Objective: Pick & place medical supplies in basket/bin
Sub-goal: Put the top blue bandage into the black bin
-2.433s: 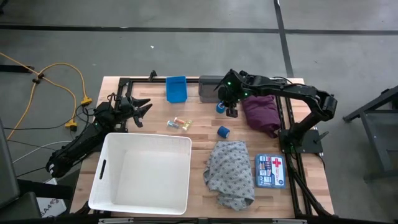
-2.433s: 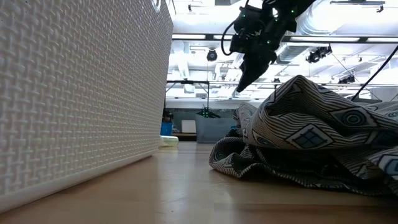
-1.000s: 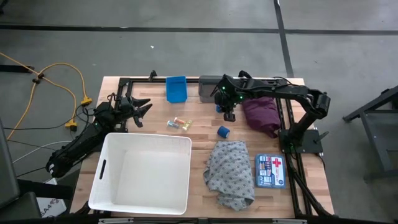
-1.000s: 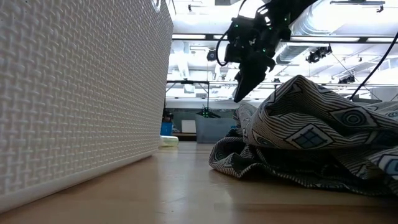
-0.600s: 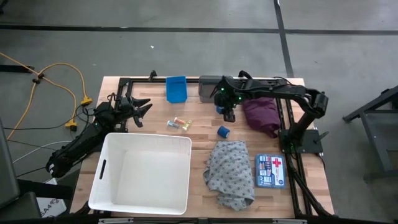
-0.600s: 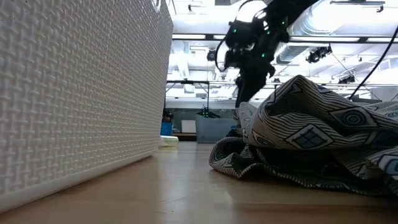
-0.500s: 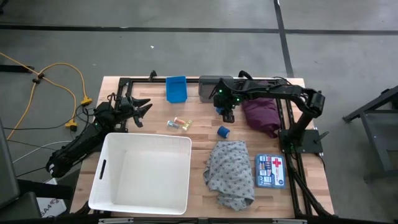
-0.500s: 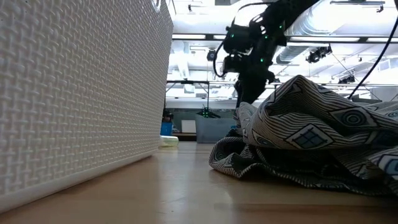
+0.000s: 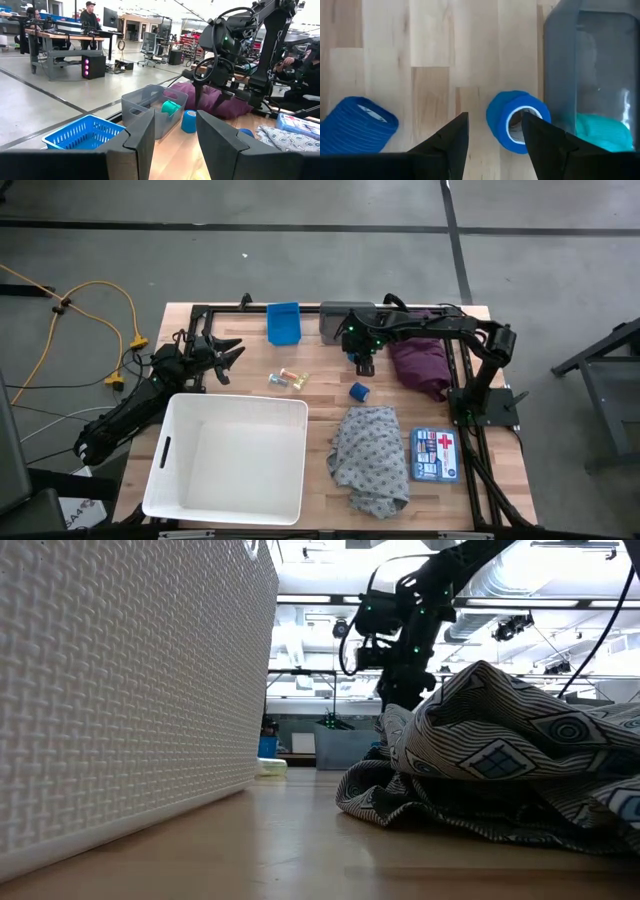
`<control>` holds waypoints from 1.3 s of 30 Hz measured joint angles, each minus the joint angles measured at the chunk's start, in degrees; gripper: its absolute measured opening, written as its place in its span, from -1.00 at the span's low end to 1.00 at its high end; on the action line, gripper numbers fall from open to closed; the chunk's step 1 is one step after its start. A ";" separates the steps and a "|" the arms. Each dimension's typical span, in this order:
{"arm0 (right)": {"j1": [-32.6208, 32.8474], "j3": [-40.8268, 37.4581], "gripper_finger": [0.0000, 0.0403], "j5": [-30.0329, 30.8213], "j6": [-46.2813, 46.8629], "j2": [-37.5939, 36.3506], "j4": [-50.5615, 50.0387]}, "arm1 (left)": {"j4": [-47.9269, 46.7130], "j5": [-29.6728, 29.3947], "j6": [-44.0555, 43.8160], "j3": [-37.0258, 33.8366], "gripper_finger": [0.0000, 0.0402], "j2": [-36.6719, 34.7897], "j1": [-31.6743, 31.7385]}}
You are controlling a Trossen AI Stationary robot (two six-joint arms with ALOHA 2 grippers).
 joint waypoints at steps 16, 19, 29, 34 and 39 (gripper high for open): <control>-1.12 0.01 -0.15 0.57 2.06 3.90 1.50 | 0.00 -0.01 0.00 0.00 -0.32 0.00 0.00; -1.38 0.02 -0.15 0.62 1.68 3.87 1.52 | 0.00 0.00 0.00 0.00 -0.32 0.00 0.02; -1.53 0.02 -0.15 0.12 1.50 3.87 1.60 | 0.00 0.00 0.00 0.00 -0.32 0.00 0.00; -1.53 0.02 -0.15 0.16 1.28 3.87 1.66 | 0.00 -0.01 0.00 0.00 -0.32 -0.01 0.01; -1.53 0.02 -0.19 0.22 1.27 3.87 1.70 | 0.00 0.00 0.00 0.00 -0.32 0.00 0.00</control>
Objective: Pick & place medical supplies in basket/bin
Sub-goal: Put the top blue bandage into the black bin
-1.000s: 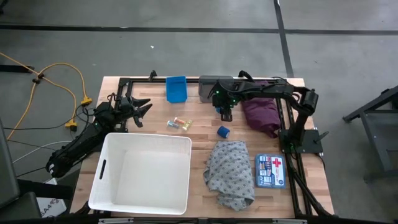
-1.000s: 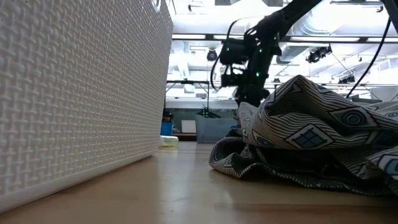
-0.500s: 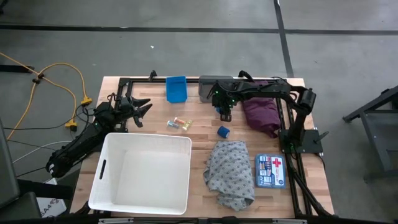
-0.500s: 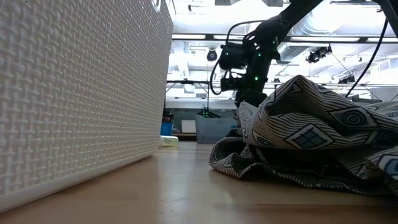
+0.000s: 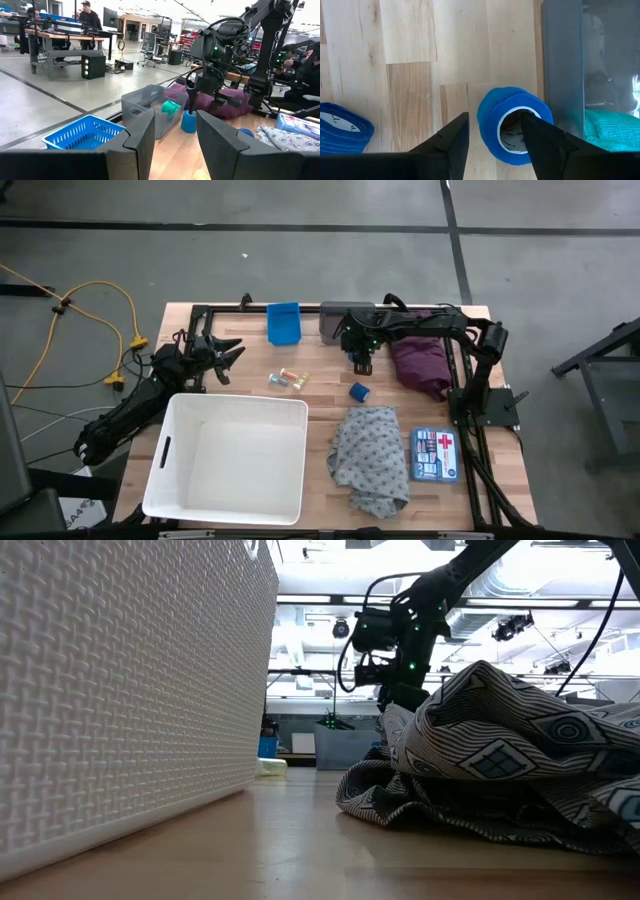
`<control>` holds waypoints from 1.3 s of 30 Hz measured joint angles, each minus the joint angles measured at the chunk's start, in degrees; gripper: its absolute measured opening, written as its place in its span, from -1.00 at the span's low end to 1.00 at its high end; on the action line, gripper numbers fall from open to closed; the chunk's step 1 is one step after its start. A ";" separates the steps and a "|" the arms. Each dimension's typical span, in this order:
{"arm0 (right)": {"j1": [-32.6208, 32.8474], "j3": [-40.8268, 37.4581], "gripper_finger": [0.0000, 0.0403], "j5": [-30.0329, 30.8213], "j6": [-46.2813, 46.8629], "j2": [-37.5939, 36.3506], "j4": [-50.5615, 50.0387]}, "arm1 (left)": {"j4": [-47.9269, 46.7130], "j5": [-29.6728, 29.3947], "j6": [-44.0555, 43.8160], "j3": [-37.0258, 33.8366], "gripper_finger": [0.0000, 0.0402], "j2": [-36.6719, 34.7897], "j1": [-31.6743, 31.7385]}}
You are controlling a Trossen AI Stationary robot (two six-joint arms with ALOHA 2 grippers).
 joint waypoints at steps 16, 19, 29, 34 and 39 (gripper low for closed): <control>0.00 0.00 -0.73 -0.01 -0.02 -0.01 -0.01 | 0.00 -0.01 0.00 0.00 -0.32 0.00 0.01; 0.00 0.00 -0.80 -0.01 -0.02 -0.01 -0.02 | 0.00 0.00 0.00 0.00 -0.32 -0.01 0.02; 1.02 0.00 -0.88 -4.46 1.28 -2.13 -0.66 | 0.00 -0.01 0.00 0.00 -0.32 0.00 0.01; 2.36 -0.02 -0.88 -7.70 3.74 -7.85 -1.50 | 0.02 -0.01 0.00 0.00 -0.32 0.00 0.00; 3.38 0.00 -0.88 -4.84 3.44 -14.06 -1.00 | 0.01 0.00 0.00 0.00 -0.32 -0.01 0.01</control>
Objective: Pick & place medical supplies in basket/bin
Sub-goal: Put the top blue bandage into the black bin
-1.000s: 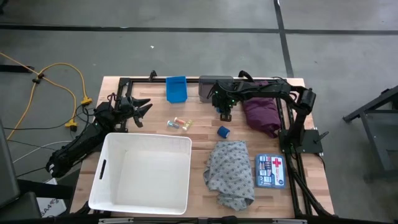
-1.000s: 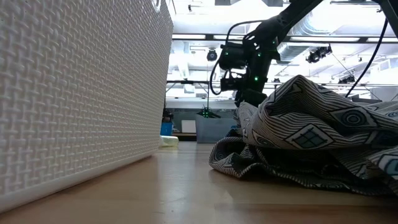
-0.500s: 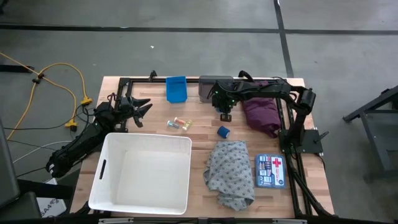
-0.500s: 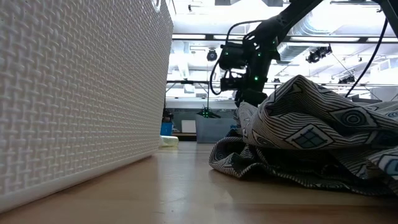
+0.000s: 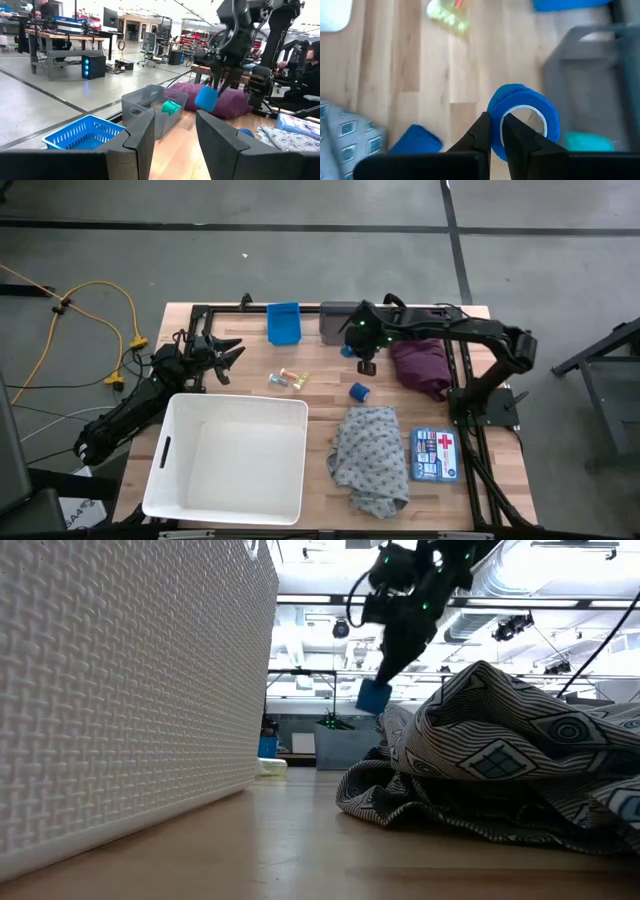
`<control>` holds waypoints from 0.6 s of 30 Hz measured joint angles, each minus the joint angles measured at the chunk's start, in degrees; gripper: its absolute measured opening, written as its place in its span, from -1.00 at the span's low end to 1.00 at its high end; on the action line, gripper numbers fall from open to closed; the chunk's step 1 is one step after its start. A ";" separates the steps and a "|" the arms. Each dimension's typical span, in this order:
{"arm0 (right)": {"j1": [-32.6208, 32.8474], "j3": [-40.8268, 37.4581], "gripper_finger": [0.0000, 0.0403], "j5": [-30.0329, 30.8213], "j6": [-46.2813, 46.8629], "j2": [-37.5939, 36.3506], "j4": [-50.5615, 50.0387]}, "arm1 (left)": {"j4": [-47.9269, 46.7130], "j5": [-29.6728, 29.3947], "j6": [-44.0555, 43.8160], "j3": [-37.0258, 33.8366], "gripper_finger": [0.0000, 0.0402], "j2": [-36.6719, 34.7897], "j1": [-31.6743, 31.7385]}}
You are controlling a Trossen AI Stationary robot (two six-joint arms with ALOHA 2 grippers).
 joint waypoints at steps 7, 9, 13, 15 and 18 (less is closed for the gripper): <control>-1.02 0.00 -0.87 3.11 -1.37 -1.26 0.55 | 0.01 0.00 0.00 0.00 -0.32 0.01 0.00; -2.04 0.00 -0.87 3.16 -1.77 -1.05 2.58 | 0.01 0.00 0.00 0.00 -0.32 0.01 0.01; -5.39 0.00 -0.87 3.34 -2.09 -0.03 6.78 | 0.01 0.00 0.00 0.00 -0.32 0.01 -0.01; -7.33 0.00 -0.87 3.27 -2.11 0.72 8.91 | 0.01 0.00 0.00 0.00 -0.32 0.01 0.00; -10.55 0.02 -0.87 2.63 -1.72 2.17 10.74 | 0.01 0.00 0.00 0.00 -0.32 0.01 0.01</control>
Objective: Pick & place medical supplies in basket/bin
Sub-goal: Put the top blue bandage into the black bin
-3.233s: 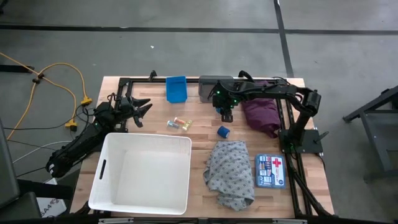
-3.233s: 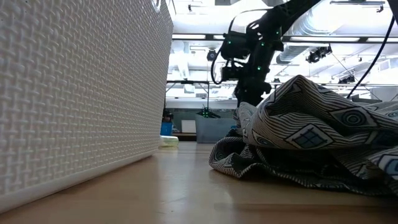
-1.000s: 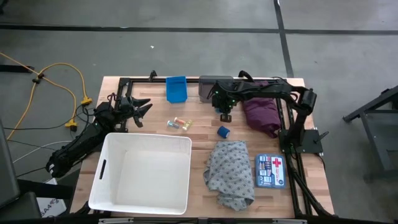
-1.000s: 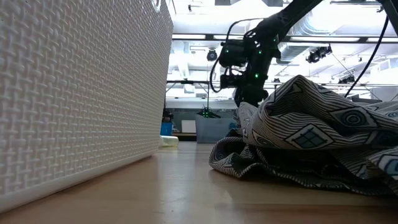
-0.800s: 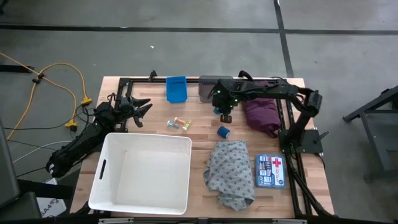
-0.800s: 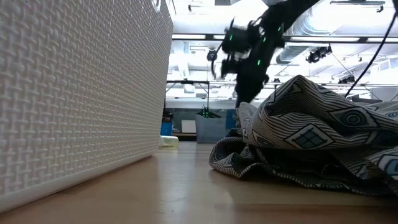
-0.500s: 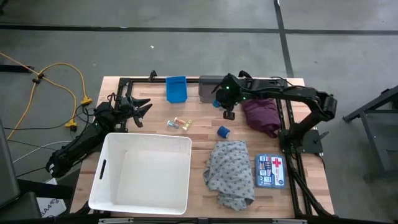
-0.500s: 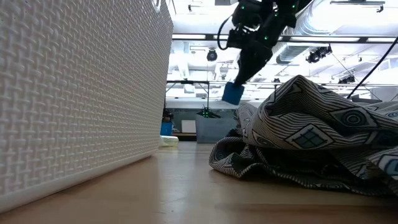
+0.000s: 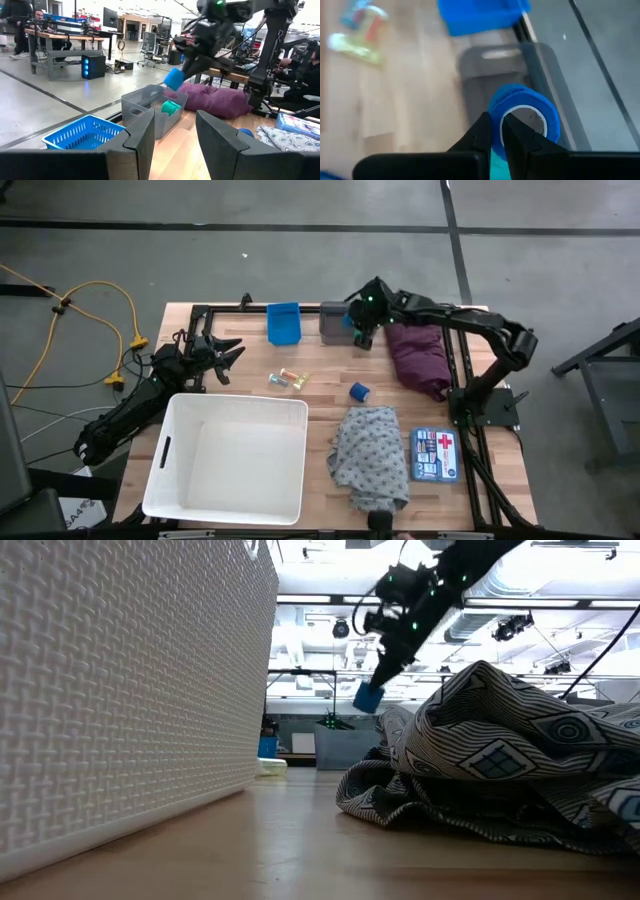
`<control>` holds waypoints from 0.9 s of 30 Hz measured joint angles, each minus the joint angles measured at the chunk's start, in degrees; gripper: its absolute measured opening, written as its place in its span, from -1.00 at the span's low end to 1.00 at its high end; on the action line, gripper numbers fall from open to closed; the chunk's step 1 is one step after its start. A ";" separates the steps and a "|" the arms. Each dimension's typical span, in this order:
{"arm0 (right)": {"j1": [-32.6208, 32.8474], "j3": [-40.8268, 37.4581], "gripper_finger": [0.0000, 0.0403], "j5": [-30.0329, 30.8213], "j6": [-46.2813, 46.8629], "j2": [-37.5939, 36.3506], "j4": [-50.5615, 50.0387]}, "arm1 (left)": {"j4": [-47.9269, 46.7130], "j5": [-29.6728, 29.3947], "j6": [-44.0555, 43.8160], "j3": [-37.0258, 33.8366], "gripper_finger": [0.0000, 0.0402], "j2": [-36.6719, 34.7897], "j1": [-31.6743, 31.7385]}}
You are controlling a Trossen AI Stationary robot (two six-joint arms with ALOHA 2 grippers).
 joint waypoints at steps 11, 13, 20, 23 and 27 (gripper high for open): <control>-6.78 -0.02 -0.87 -2.61 4.45 6.29 2.36 | 0.01 0.00 0.00 0.00 -0.32 0.00 -0.02; -7.32 -0.02 -0.87 -1.68 4.53 6.97 2.51 | 0.00 0.00 0.00 0.00 -0.32 0.00 -0.01; -8.20 -0.02 -0.87 -1.08 4.57 8.95 2.65 | 0.01 0.00 0.00 0.00 -0.32 0.00 -0.01; -8.20 -0.02 -0.87 -0.94 4.57 9.40 2.78 | -0.01 0.00 0.00 0.00 -0.32 0.00 0.00; -8.20 -0.02 -0.87 -0.62 4.57 9.60 3.01 | 0.01 0.00 0.00 0.00 -0.32 0.00 0.00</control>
